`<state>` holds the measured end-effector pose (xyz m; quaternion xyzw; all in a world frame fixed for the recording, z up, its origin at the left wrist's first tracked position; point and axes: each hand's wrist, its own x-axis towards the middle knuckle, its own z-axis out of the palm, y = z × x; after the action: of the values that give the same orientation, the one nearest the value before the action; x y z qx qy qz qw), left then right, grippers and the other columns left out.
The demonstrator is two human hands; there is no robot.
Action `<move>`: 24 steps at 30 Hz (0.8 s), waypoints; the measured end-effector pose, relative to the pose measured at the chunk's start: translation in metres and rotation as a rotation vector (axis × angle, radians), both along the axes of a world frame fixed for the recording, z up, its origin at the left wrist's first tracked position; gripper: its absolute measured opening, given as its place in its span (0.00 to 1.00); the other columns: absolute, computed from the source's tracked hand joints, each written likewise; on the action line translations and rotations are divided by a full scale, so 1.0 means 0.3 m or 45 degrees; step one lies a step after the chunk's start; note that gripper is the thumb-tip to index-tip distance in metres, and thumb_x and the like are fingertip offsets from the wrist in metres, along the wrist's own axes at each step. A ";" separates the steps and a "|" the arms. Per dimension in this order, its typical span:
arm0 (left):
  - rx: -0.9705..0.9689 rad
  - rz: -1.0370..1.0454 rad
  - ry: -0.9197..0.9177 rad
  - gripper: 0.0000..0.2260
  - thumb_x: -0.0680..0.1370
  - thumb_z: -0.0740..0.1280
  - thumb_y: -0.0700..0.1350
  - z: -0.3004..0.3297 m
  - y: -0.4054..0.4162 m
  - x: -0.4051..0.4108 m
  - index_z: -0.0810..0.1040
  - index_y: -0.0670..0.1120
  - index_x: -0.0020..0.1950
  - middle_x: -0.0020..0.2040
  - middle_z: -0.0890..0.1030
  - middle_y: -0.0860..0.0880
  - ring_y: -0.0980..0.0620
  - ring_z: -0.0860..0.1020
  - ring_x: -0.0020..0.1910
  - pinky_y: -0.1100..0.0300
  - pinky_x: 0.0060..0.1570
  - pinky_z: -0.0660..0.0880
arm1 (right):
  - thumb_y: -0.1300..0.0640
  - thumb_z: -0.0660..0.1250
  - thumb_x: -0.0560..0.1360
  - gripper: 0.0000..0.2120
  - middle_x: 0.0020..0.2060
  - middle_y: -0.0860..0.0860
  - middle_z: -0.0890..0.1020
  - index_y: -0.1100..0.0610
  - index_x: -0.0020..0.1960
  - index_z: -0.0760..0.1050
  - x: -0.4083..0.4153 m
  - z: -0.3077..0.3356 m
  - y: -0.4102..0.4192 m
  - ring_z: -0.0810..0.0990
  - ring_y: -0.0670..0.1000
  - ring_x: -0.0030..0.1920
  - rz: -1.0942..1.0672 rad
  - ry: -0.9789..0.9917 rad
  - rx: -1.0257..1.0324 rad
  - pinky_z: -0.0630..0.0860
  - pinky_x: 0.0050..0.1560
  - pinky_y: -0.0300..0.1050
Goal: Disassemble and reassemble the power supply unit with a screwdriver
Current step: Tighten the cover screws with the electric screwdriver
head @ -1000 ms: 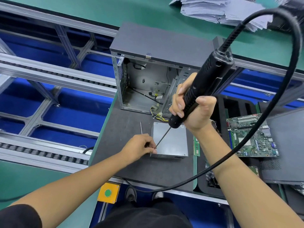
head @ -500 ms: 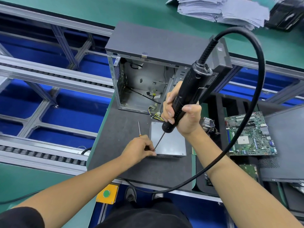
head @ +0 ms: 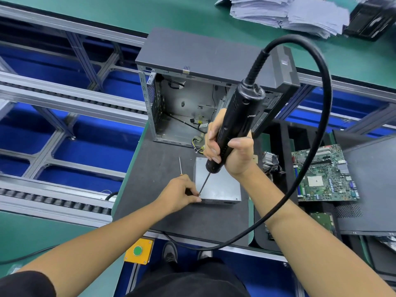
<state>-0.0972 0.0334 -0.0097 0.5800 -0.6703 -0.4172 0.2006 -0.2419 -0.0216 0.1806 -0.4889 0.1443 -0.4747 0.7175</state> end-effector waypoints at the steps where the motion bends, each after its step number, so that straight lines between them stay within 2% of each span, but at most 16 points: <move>1: 0.005 0.037 0.020 0.07 0.69 0.82 0.47 -0.004 0.004 -0.001 0.85 0.51 0.40 0.44 0.78 0.52 0.56 0.79 0.43 0.56 0.52 0.78 | 0.56 0.65 0.60 0.09 0.23 0.52 0.71 0.56 0.38 0.79 0.005 0.001 0.004 0.67 0.47 0.19 0.012 0.008 -0.003 0.57 0.22 0.41; 6: -0.016 0.159 0.092 0.06 0.69 0.82 0.47 -0.029 0.038 -0.016 0.86 0.50 0.40 0.43 0.82 0.51 0.56 0.80 0.45 0.61 0.58 0.74 | 0.53 0.75 0.58 0.11 0.23 0.52 0.71 0.56 0.38 0.80 0.019 0.007 0.010 0.67 0.47 0.19 0.085 0.010 -0.003 0.62 0.23 0.36; 8: 0.001 0.192 0.107 0.06 0.69 0.82 0.47 -0.031 0.039 -0.015 0.86 0.50 0.40 0.43 0.82 0.50 0.57 0.79 0.44 0.62 0.55 0.75 | 0.46 0.80 0.58 0.17 0.23 0.52 0.71 0.56 0.38 0.80 0.021 0.010 0.009 0.66 0.47 0.19 0.129 0.008 0.003 0.63 0.23 0.35; 10: 0.023 0.219 0.138 0.07 0.67 0.83 0.46 -0.033 0.038 -0.014 0.87 0.51 0.39 0.43 0.81 0.51 0.57 0.79 0.42 0.65 0.49 0.75 | 0.45 0.81 0.58 0.18 0.23 0.53 0.71 0.55 0.38 0.80 0.022 0.012 0.011 0.66 0.46 0.19 0.149 0.003 0.023 0.64 0.23 0.34; 12: 0.023 0.253 0.186 0.07 0.66 0.83 0.45 -0.034 0.043 -0.015 0.87 0.51 0.40 0.43 0.82 0.51 0.56 0.80 0.42 0.66 0.47 0.75 | 0.51 0.78 0.58 0.13 0.23 0.53 0.71 0.55 0.38 0.80 0.022 0.010 0.009 0.66 0.46 0.19 0.112 0.015 0.025 0.64 0.23 0.34; 14: 0.002 0.276 0.222 0.07 0.67 0.83 0.45 -0.039 0.052 -0.015 0.88 0.52 0.41 0.42 0.83 0.53 0.56 0.81 0.43 0.65 0.48 0.77 | 0.56 0.69 0.58 0.08 0.22 0.52 0.71 0.55 0.37 0.80 0.023 0.013 0.008 0.65 0.47 0.19 0.078 0.020 0.049 0.64 0.23 0.34; 15: -0.012 0.279 0.227 0.07 0.67 0.83 0.46 -0.044 0.057 -0.013 0.88 0.52 0.41 0.42 0.83 0.54 0.56 0.81 0.43 0.65 0.48 0.77 | 0.56 0.68 0.58 0.08 0.22 0.52 0.71 0.55 0.36 0.80 0.024 0.014 0.009 0.65 0.47 0.19 0.080 0.021 0.059 0.64 0.23 0.34; 18: -0.026 0.271 0.228 0.07 0.68 0.82 0.47 -0.051 0.065 -0.005 0.88 0.54 0.42 0.42 0.83 0.56 0.57 0.82 0.44 0.67 0.48 0.77 | 0.56 0.71 0.56 0.09 0.22 0.53 0.70 0.56 0.36 0.80 0.030 0.016 0.012 0.65 0.47 0.19 0.094 0.040 0.073 0.63 0.23 0.34; 24: -0.075 0.233 0.210 0.07 0.69 0.81 0.47 -0.049 0.068 0.000 0.88 0.55 0.44 0.42 0.82 0.60 0.59 0.82 0.44 0.69 0.47 0.76 | 0.56 0.66 0.58 0.07 0.22 0.52 0.69 0.55 0.35 0.80 0.034 0.015 0.013 0.65 0.47 0.20 0.075 0.055 0.065 0.60 0.23 0.35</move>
<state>-0.0970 0.0538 -0.0243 0.5964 -0.6078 -0.4234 0.3093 -0.2316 -0.0176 0.1850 -0.4845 0.1575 -0.4388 0.7402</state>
